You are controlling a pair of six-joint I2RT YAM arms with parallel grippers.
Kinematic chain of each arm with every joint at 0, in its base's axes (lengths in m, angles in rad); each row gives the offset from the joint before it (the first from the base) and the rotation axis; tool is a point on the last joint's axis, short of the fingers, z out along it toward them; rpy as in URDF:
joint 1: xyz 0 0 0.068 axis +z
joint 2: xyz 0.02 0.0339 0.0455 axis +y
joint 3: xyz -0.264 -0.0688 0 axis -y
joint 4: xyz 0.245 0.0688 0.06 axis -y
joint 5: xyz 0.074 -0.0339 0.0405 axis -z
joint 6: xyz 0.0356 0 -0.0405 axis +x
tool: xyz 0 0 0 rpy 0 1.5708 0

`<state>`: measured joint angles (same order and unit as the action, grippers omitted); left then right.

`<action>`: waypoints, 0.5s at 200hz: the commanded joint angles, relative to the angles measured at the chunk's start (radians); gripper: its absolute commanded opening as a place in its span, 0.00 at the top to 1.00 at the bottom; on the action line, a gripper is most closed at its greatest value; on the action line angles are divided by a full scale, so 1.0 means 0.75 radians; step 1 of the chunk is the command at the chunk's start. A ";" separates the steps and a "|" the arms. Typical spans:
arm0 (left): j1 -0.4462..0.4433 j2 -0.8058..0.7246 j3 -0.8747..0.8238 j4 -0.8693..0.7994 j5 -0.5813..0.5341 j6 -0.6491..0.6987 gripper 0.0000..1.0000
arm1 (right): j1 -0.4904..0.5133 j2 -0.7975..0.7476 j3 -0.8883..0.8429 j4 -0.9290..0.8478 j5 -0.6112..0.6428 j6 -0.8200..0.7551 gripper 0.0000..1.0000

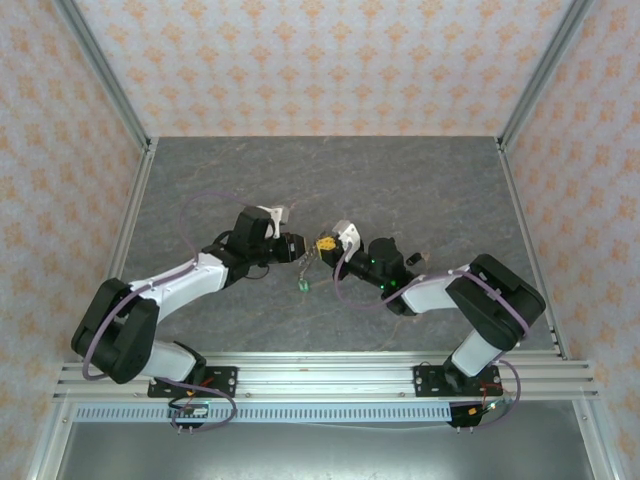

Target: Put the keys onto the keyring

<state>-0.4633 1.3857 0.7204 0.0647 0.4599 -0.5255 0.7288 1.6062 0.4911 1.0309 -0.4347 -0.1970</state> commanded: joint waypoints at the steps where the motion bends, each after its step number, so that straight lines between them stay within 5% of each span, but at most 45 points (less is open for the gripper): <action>1: -0.006 -0.094 -0.012 0.001 -0.099 0.009 0.73 | 0.005 -0.068 -0.010 -0.055 -0.034 -0.069 1.00; 50: -0.005 -0.306 -0.042 -0.016 -0.228 0.162 0.69 | -0.063 -0.131 -0.045 -0.130 -0.317 -0.100 1.00; 100: -0.005 -0.452 -0.056 0.015 0.028 0.477 0.57 | -0.094 -0.258 -0.011 -0.469 -0.437 -0.292 1.00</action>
<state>-0.4633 1.0866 0.6964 0.0586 0.3859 -0.3088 0.6708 1.4677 0.4683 0.8074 -0.6712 -0.3229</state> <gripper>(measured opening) 0.411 0.043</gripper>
